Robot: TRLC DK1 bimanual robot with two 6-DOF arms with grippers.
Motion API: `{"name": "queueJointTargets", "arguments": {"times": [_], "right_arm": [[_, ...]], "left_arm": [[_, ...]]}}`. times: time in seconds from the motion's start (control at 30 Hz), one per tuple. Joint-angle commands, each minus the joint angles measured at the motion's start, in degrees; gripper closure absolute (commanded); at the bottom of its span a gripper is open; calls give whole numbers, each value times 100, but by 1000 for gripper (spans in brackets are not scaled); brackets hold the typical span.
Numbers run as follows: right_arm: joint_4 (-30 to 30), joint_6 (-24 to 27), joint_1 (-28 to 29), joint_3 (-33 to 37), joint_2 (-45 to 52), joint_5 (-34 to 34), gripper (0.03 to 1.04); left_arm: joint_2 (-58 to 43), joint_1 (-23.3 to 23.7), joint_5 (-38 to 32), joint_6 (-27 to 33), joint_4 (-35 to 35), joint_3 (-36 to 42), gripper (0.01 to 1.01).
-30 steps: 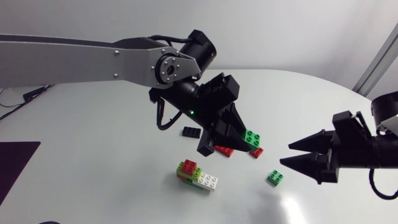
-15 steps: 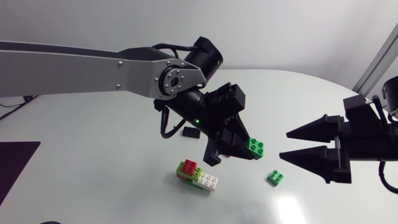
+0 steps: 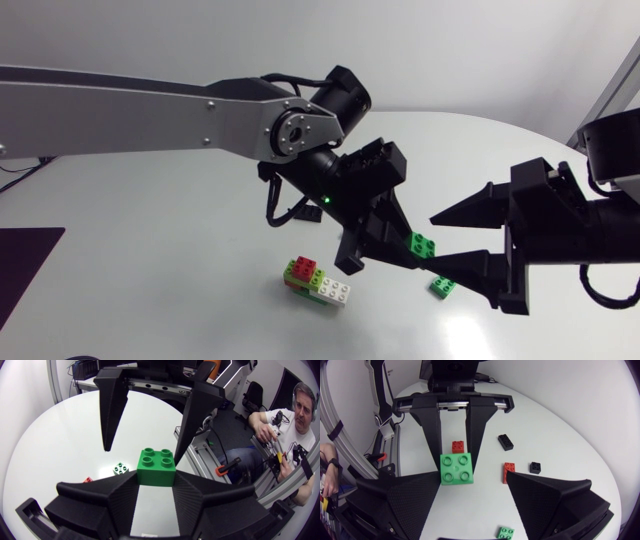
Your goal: Separate the duplo bricks
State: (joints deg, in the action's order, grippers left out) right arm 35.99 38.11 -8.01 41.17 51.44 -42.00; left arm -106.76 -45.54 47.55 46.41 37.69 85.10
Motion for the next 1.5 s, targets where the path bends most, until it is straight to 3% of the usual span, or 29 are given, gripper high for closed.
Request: {"name": "queueJointTargets", "arguments": {"times": [0.0, 0.13, 0.27, 0.47, 0.63, 0.7, 0.8, 1.17, 1.33, 1.47], "right_arm": [[-57, -163, -78, -83, -29, -28, 148], [-74, -190, -148, -109, -29, 25, 180], [-74, -172, -148, -127, -29, 25, 277], [-57, -137, -139, -206, -73, 16, 482], [-48, -111, -148, -267, -82, -19, 734], [-22, -102, -148, -285, -82, -54, 736], [14, -111, -157, -320, -82, -98, 743], [75, -119, -166, -355, -108, -160, 762], [189, -75, 19, -294, -213, -221, 762], [374, 338, 502, -250, -187, -300, 762]], "left_arm": [[-178, -52, 53, -89, 45, 138, 811], [-178, -34, 53, -62, 45, 103, 811], [-178, -34, 44, -45, 45, 94, 811], [-170, -16, 44, -53, 63, 138, 811], [-152, -8, 44, -36, 98, 130, 774], [-135, 1, 44, -18, 116, 130, 715], [-117, 10, 44, -1, 142, 103, 549], [-64, 28, 44, 78, 195, 51, 541], [-55, 98, 44, 158, 256, 42, 297], [-38, 326, 0, 298, 335, 24, 123]]}}
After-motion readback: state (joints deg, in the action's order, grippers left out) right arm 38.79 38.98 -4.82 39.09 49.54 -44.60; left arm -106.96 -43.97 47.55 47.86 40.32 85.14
